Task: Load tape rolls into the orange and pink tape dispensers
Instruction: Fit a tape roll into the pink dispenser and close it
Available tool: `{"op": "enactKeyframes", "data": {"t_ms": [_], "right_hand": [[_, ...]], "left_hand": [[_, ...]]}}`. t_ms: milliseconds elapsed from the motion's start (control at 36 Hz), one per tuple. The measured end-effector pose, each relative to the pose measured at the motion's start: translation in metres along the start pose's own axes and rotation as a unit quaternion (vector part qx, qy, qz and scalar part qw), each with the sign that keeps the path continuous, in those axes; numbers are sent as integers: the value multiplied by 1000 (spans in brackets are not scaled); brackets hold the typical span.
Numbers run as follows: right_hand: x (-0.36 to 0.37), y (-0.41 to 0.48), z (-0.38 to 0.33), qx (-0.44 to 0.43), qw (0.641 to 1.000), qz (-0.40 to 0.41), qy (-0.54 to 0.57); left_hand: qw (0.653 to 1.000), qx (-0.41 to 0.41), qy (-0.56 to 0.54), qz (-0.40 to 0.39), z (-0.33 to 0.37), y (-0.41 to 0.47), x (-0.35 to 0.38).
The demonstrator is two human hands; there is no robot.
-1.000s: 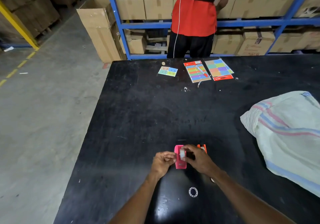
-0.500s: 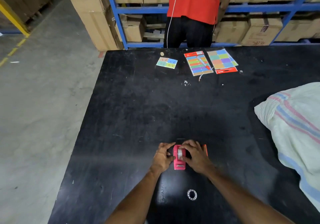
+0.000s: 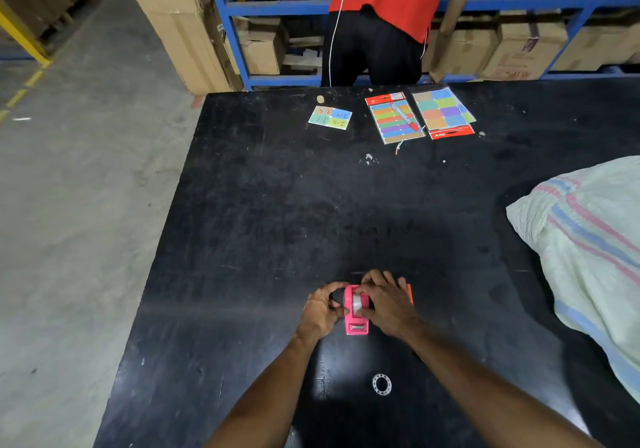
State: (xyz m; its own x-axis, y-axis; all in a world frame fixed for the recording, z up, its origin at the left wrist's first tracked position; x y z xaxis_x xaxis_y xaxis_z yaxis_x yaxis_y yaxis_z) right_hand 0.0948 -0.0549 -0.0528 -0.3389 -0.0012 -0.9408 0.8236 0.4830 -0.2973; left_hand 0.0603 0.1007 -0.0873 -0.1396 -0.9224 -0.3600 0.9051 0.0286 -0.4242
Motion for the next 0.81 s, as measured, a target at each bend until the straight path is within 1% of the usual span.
{"op": "enactKeyframes", "data": {"t_ms": [83,111,194,306,361,472,528,556,611,667,722,806], "right_hand": [[-3,3,0,-3,1000,-6,5],[-5,4,-1,-4,1000,-5,9],[-10,7,-2,-9,1000,9,3],[-11,8,-3,-13,999,33,-9],[-13,8,-5,-15,999,50,-11],[-14,6,-7,-20,997,67,-18],[-13,3,-8,-25,997,75,-23],[-13,0,-9,-28,996,83,-23],[-12,-6,-11,-32,995,95,-23],[-9,-13,-13,-34,994,101,-25],[-5,-20,-16,-35,993,106,-26],[-1,-35,-22,-32,991,127,-24]], "left_hand": [[1000,2,19,22,-1,-2,-3],[999,-1,29,14,-1,-2,-4],[1000,-7,-3,-23,2,-1,-2],[1000,-7,14,-1,-6,3,-2],[1000,-10,-10,-16,-3,2,0],[999,-2,-38,-7,-4,3,1],[997,-17,-76,-12,-5,3,1],[996,-22,-82,-14,-7,4,3],[998,-3,-65,-16,-3,4,4],[996,11,-89,17,-2,3,2],[990,5,-131,44,-9,5,2],[979,-34,-195,41,-13,5,6]]}}
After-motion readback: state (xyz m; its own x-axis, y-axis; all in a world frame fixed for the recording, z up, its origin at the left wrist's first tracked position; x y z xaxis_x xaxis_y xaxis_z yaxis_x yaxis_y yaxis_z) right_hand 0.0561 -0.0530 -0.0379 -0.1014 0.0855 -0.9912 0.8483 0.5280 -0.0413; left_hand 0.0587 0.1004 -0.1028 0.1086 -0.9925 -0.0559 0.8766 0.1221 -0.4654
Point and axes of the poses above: each hand's wrist, its own y-axis towards the middle knuckle, its own x-axis out of the palm, z = x × y, the point moved 4 cm from there along y, towards the middle knuckle, and after that the axes turned 8 degrees about -y, right-handed, at the moved point
